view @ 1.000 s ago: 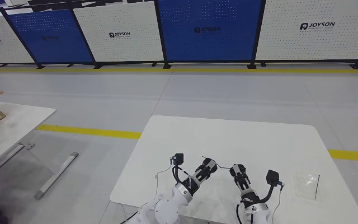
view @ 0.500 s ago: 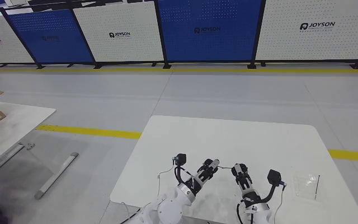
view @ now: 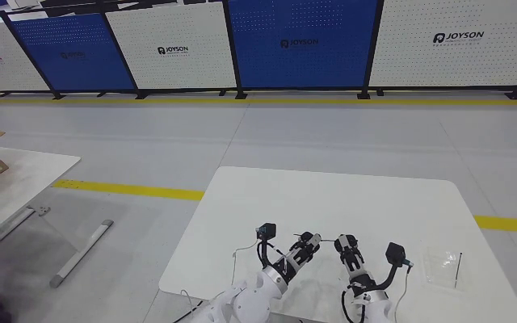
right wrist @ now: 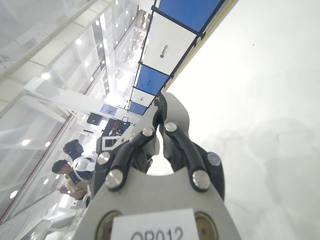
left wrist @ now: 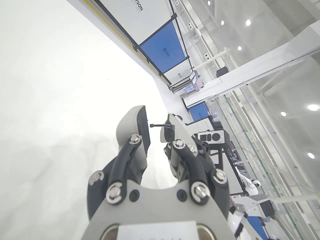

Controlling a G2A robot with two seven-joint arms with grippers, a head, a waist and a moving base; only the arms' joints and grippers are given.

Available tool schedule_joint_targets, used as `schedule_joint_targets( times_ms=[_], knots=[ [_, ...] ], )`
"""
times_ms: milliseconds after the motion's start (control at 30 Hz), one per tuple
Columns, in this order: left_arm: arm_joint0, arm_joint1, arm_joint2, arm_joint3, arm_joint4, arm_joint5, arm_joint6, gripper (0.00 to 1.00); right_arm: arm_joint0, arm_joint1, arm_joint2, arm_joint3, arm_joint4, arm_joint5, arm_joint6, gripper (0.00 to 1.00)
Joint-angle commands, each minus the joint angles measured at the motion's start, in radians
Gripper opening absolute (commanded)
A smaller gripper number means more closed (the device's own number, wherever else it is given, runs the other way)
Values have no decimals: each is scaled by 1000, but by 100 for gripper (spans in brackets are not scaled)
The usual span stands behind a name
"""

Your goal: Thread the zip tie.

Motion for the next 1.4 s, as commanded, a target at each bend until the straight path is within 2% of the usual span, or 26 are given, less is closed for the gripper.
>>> schedule_joint_targets(
  times_ms=[0, 100, 167, 467, 933, 1100, 1167, 1200, 1367],
  knots=[
    [-2, -1, 1, 2, 0, 4, 1, 16, 1, -1, 0, 1, -1, -1, 1, 0],
    [-4, -3, 1, 4, -2, 8, 2, 11, 1, -1, 0, 2, -2, -5, 2, 0],
    [-4, -4, 1, 3, -4, 11, 2, 0, 1, -2, 1, 3, -4, -7, 2, 0],
    [-4, -7, 3, 4, 0, 1, 3, 0, -6, -2, 5, -2, -13, -11, 1, 0],
    [19, -4, -6, -12, 37, -23, -6, 0, 0, -6, -5, 0, -19, -4, 20, 0],
    [23, -4, -14, -11, 31, -20, -3, 0, 6, -9, -15, 4, -25, -4, 24, 0],
    [23, -5, -16, -9, 28, -18, -3, 0, 6, -9, -15, 4, -23, -4, 24, 24],
    [24, -5, -17, -8, 24, -15, -3, 0, 6, -9, -15, 3, -23, -3, 23, 31],
    [15, -9, -24, 1, -3, 26, -4, 0, -3, -10, -13, -3, -28, -8, 19, 35]
  ],
)
